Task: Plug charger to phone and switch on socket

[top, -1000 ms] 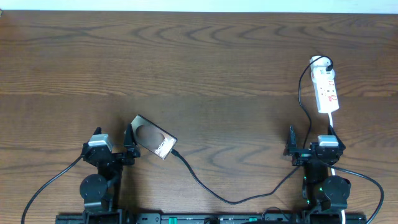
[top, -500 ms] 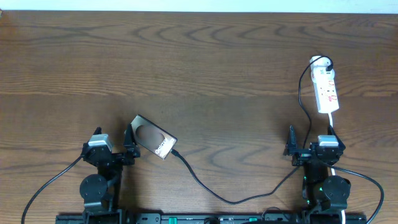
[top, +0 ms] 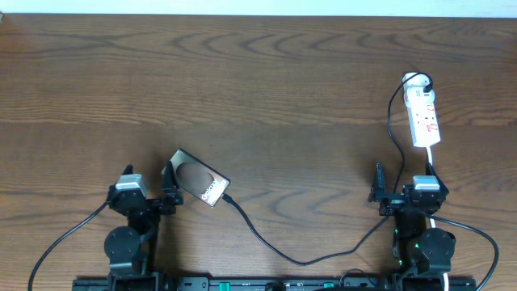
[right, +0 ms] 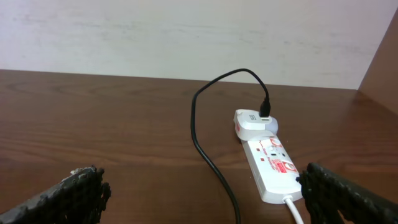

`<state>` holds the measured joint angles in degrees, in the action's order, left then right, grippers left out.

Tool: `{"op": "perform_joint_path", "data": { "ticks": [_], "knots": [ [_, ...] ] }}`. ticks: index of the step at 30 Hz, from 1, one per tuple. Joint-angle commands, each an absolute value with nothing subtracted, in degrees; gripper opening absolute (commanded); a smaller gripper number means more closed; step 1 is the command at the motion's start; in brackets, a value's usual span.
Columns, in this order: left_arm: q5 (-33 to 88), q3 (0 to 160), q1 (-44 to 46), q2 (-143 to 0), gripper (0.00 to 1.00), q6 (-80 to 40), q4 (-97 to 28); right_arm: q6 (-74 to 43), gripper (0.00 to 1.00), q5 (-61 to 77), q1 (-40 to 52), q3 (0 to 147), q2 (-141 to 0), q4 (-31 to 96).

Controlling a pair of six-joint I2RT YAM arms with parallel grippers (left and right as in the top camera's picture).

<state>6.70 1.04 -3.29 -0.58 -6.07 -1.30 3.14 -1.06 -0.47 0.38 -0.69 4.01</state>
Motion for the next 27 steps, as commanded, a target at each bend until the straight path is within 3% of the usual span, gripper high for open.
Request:
{"op": "perform_joint_path", "data": {
  "ticks": [1,8,27],
  "knots": [
    [6.63,0.23,0.03,-0.08,0.86,-4.86,-3.62,2.24,0.99,-0.97,-0.71,0.32,-0.3,4.23],
    [6.63,0.23,5.32,-0.08,0.86,2.61,-3.62,2.24,0.99,-0.97,-0.71,0.32,-0.3,4.23],
    [5.34,0.23,5.45,-0.08,0.86,-0.91,-3.64,2.24,0.99,-0.95,-0.71,0.32,-0.3,4.23]
  ]
}}
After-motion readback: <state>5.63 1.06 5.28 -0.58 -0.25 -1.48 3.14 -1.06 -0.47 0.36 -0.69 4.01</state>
